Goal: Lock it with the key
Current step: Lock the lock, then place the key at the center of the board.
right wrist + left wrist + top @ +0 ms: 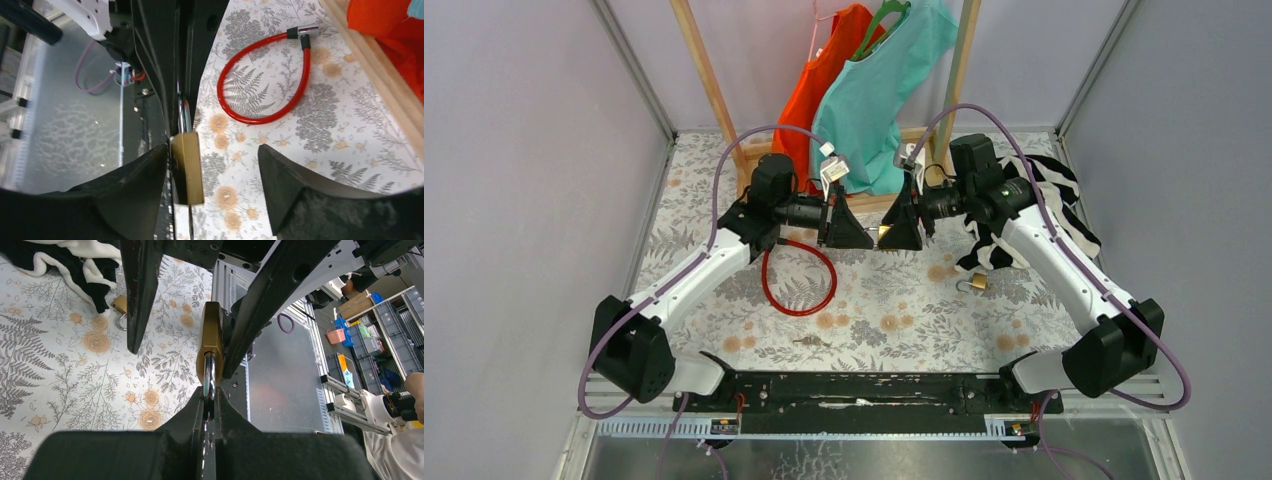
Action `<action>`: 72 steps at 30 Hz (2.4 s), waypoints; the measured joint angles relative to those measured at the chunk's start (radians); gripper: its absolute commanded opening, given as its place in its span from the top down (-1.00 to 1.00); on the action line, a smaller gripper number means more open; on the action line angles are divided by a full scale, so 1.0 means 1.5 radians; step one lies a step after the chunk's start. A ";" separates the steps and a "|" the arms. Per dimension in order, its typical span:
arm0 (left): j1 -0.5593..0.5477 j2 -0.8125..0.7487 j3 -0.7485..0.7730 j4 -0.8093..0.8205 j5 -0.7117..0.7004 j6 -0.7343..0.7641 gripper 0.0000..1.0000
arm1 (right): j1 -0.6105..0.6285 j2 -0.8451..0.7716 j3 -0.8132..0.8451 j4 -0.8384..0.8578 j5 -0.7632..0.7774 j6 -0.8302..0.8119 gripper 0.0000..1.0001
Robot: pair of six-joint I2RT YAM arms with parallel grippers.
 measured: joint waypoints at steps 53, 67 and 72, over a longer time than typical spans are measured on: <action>0.024 -0.042 -0.021 -0.030 -0.024 0.079 1.00 | -0.025 0.008 0.114 -0.252 0.042 -0.265 1.00; 0.059 -0.053 -0.024 -0.035 -0.057 0.075 1.00 | -0.084 -0.005 -0.038 -0.280 0.134 -0.331 1.00; 0.104 -0.053 -0.024 -0.037 -0.112 0.053 1.00 | 0.021 -0.007 -0.191 -0.168 0.185 -0.292 1.00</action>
